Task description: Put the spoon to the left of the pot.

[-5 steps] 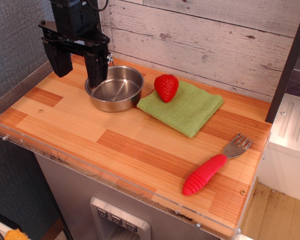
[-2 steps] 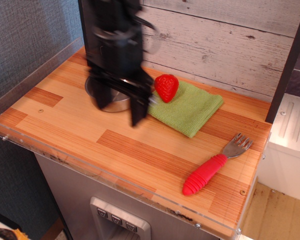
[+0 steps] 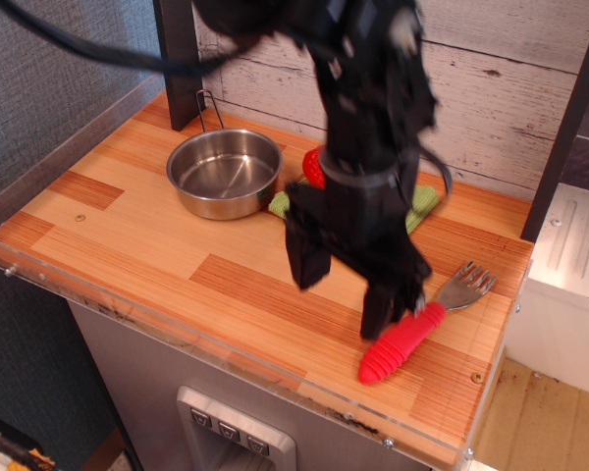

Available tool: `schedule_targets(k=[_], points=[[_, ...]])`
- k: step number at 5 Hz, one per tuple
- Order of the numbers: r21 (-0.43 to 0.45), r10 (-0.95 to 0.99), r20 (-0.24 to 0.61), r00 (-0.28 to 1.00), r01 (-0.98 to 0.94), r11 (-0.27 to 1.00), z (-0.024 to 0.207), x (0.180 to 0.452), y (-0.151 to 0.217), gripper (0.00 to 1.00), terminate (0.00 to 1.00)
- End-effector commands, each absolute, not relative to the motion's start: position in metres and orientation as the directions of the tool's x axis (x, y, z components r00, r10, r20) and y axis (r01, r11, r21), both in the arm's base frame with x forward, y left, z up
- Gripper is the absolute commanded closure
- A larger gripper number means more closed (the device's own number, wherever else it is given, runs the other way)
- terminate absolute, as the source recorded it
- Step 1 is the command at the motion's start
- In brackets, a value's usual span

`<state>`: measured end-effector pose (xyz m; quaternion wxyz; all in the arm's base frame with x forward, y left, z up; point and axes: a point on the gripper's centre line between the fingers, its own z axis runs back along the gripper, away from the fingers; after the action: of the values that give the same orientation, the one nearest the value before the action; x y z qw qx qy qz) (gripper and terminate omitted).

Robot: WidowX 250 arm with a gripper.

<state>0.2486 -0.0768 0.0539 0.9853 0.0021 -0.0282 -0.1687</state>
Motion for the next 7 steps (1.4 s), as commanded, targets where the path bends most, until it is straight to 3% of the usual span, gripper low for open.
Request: schedule_targets(k=[1,3,4,5,7], points=[[0.035,-0.341,0.168,0.925,0.34,0.94,0.035,0.269,-0.091,0.0,0.0],[-0.012,-0.312,0.218,0.925,0.322,0.947,0.017,0.278,-0.108,0.0,0.0],[-0.018,-0.312,0.197,0.929,0.322,0.947,0.007,0.279,-0.114,0.0,0.0],[-0.014,-0.31,0.177,0.934,0.317,0.948,0.0,0.279,-0.113,1.0,0.0],[-0.013,-0.329,0.172,0.929,0.336,0.942,0.031,0.283,-0.108,1.0,0.0]])
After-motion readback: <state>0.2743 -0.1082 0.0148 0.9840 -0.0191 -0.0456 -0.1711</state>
